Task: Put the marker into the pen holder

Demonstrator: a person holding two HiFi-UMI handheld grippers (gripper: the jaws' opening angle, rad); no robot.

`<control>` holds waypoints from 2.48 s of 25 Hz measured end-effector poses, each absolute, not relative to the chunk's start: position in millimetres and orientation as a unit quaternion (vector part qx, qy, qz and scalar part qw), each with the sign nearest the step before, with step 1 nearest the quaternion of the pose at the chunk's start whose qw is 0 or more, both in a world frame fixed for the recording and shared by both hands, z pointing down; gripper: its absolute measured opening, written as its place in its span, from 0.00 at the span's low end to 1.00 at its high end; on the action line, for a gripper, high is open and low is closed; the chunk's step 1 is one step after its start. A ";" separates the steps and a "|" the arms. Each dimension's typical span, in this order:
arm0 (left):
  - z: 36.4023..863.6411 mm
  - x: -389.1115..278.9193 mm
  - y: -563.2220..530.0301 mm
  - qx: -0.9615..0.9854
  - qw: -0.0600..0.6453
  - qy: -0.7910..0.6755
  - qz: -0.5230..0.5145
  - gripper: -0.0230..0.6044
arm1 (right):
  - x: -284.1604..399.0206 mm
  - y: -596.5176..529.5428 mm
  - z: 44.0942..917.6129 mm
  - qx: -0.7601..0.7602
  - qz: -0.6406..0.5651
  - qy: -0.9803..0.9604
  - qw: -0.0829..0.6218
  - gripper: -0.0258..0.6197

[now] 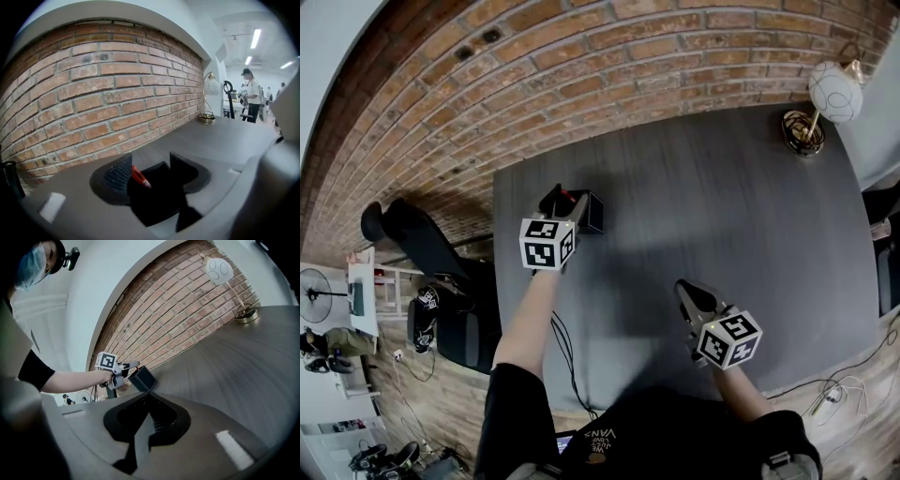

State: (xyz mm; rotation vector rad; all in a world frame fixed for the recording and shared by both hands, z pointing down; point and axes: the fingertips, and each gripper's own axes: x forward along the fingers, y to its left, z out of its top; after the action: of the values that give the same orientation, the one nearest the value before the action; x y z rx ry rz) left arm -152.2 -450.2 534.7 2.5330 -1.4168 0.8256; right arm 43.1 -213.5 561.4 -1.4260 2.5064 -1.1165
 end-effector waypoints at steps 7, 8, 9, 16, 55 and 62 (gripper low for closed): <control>521.2 -158.9 -445.6 0.837 0.058 -0.476 0.263 0.49 | 38.6 -210.4 554.4 -0.457 -0.356 0.815 0.026 0.04; 518.4 -160.4 -444.3 0.837 0.057 -0.478 0.261 0.49 | 37.3 -209.6 552.8 -0.456 -0.355 0.816 0.026 0.04; 515.6 -162.0 -443.0 0.837 0.057 -0.479 0.258 0.49 | 36.1 -208.7 551.1 -0.455 -0.354 0.817 0.026 0.04; 488.5 -171.8 -426.9 0.839 0.048 -0.497 0.217 0.48 | 30.2 -198.1 537.3 -0.448 -0.342 0.826 0.025 0.04; 396.3 -238.4 -134.4 0.857 0.048 -0.512 0.012 0.12 | -13.9 -69.1 446.1 -0.441 -0.231 0.867 0.021 0.04; 402.1 -250.1 -80.0 0.854 0.054 -0.518 0.005 0.12 | -23.3 -44.9 445.0 -0.442 -0.233 0.866 0.026 0.04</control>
State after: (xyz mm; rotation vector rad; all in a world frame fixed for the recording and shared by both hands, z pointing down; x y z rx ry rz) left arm -250.1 -80.0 402.1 2.5947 -1.5734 0.0145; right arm -23.3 -44.9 445.0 -1.3646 2.6759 -0.7207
